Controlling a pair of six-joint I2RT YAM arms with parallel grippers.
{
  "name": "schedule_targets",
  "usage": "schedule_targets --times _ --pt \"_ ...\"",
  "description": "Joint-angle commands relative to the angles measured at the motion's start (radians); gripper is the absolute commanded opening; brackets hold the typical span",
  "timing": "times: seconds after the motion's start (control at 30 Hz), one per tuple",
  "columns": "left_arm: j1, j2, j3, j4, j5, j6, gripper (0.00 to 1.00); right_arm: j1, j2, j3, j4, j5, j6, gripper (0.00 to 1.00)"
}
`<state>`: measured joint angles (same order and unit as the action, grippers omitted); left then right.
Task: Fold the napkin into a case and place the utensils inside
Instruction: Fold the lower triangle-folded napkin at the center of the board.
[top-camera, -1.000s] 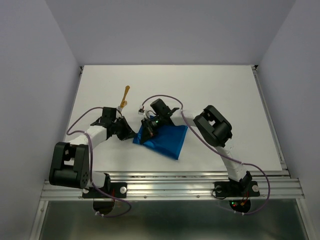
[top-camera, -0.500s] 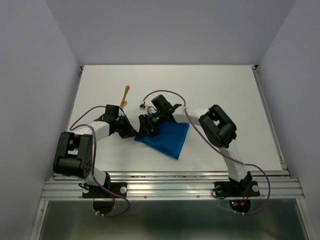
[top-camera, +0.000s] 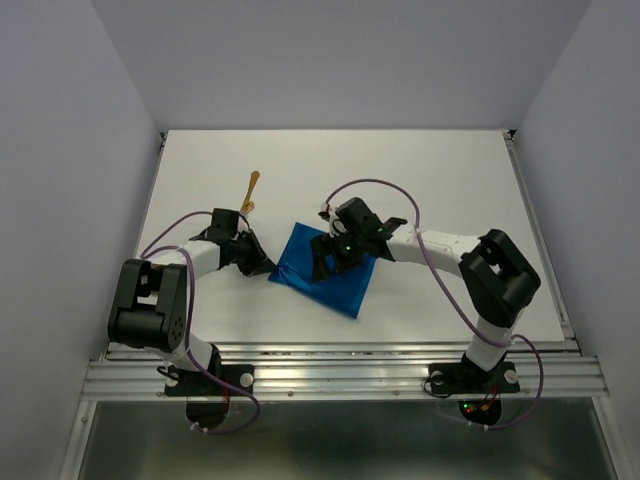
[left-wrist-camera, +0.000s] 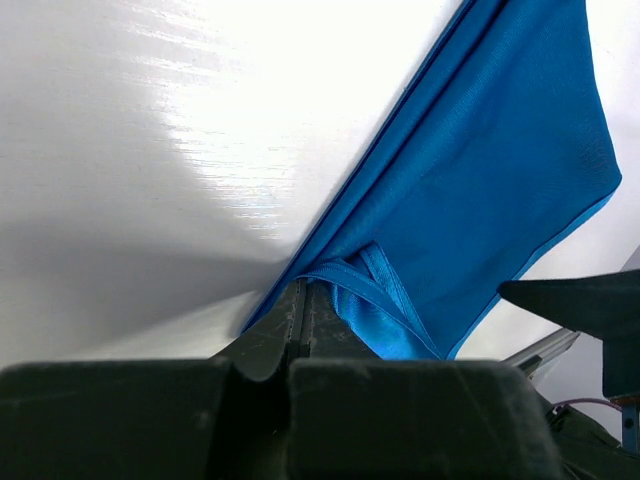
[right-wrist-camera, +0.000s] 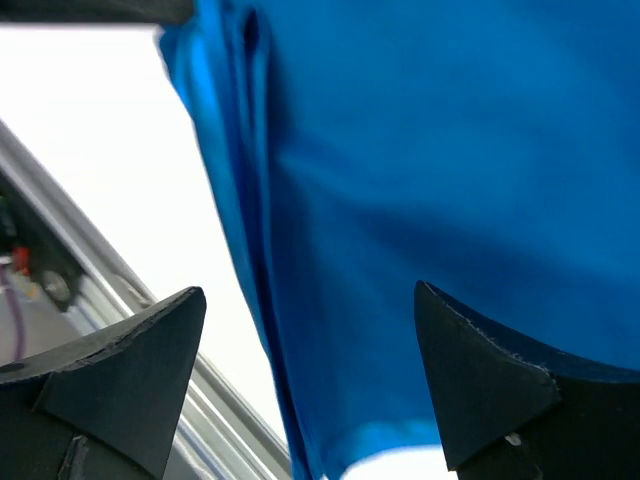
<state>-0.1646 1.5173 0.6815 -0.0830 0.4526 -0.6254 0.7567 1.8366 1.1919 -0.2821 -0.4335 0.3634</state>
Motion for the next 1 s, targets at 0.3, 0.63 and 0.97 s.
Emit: schedule_targets --times 0.3,0.63,0.97 --pt "-0.006 0.009 0.046 0.003 0.003 0.023 0.00 0.052 -0.227 -0.233 -0.049 0.128 -0.038 0.91" --pt "-0.006 0.015 0.047 0.002 0.000 0.023 0.00 0.141 -0.319 -0.285 0.020 0.262 -0.046 0.92" --pt "-0.006 0.015 0.044 0.002 -0.003 0.023 0.00 0.213 -0.251 -0.284 0.021 0.326 -0.054 0.62"
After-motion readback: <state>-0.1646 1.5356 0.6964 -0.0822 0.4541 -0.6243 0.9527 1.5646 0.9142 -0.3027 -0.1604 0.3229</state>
